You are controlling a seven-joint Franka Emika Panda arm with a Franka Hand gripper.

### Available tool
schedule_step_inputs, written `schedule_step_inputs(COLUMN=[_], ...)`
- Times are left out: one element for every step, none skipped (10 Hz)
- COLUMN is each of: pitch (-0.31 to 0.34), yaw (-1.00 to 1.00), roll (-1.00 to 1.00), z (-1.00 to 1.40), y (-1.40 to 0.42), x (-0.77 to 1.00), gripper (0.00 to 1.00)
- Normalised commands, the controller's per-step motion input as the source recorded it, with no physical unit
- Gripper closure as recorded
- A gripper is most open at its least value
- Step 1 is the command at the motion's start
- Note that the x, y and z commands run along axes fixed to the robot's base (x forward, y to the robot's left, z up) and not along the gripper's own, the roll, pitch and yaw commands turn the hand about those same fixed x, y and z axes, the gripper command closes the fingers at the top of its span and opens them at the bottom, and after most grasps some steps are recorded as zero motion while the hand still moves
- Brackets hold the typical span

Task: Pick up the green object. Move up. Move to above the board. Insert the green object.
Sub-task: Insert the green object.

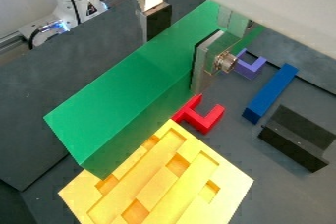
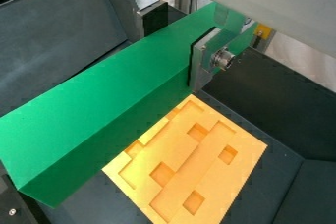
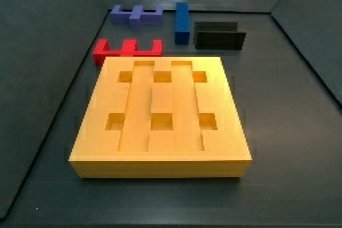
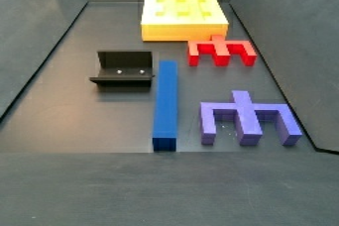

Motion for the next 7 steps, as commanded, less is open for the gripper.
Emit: schedule_step_inputs(pitch=[-0.053, -0.061, -0.136, -0.114, -0.104, -0.107, -0.080], yaw=[0.00, -0.03, -0.10, -0.04, -0.03, -0.02, 0.00], roll=[-0.10, -0.16, -0.29, -0.31, -0.31, -0.31, -0.27], z=[-0.36, -0.46, -0.53, -0.51, -0.49, -0.49, -0.58], y=[0.00, 0.00, 0.00, 0.00, 0.00, 0.00, -0.04], x=[0.00, 0.00, -0.04, -0.04, -0.07, -0.09, -0.14], gripper=[1.00, 1.00, 1.00, 1.00, 1.00, 1.00, 1.00])
